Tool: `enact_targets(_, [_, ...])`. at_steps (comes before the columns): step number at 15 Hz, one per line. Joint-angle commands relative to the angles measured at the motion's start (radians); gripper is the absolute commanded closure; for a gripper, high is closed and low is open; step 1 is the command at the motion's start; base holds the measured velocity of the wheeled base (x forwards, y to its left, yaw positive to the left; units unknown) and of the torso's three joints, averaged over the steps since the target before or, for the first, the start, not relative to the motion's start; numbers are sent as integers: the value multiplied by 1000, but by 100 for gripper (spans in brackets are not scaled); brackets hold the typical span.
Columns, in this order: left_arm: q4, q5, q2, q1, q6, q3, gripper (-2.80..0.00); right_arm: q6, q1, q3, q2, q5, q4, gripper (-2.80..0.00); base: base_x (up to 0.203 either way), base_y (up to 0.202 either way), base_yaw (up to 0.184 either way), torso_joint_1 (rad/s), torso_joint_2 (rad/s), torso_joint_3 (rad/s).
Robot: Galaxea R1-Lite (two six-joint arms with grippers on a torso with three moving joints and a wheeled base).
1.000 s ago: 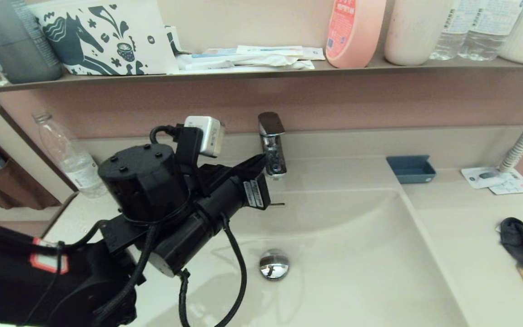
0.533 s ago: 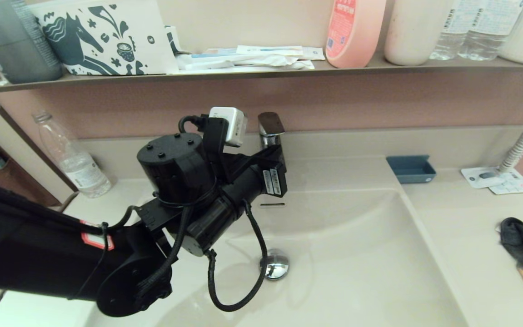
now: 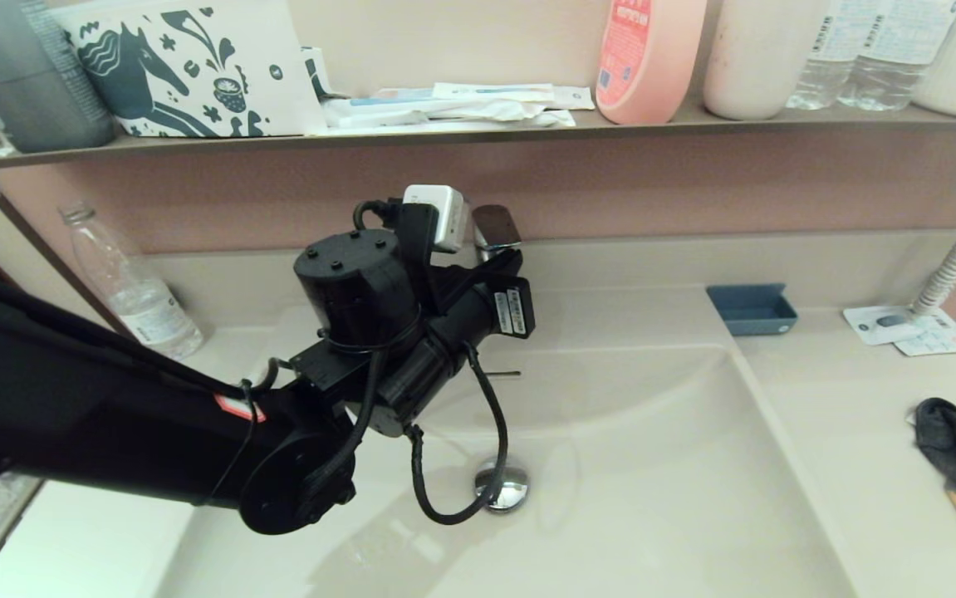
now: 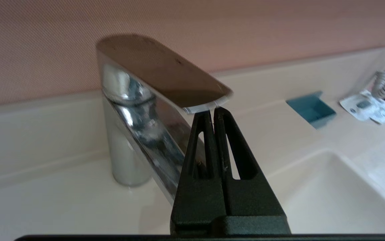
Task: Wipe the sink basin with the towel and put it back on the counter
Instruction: Turn on the faucet
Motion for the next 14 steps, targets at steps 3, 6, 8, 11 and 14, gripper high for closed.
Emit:
enact_targets(3, [-4, -2, 4, 18, 29, -52, 0, 0, 0, 0, 0, 0, 0, 0, 0, 0, 0, 0, 0, 0])
enact_targets(6, [67, -10, -38, 23, 28, -84, 0, 0, 0, 0, 0, 0, 0, 0, 0, 0, 0, 0, 0, 0])
enact_targets(8, [103, -11, -56, 21, 28, -115, 0, 0, 0, 0, 0, 0, 0, 0, 0, 0, 0, 0, 0, 0])
enact_targets(11, [107, -11, -61, 23, 28, -114, 0, 0, 0, 0, 0, 0, 0, 0, 0, 0, 0, 0, 0, 0])
enact_targets(14, [107, -11, -61, 21, 27, -112, 0, 0, 0, 0, 0, 0, 0, 0, 0, 0, 0, 0, 0, 0])
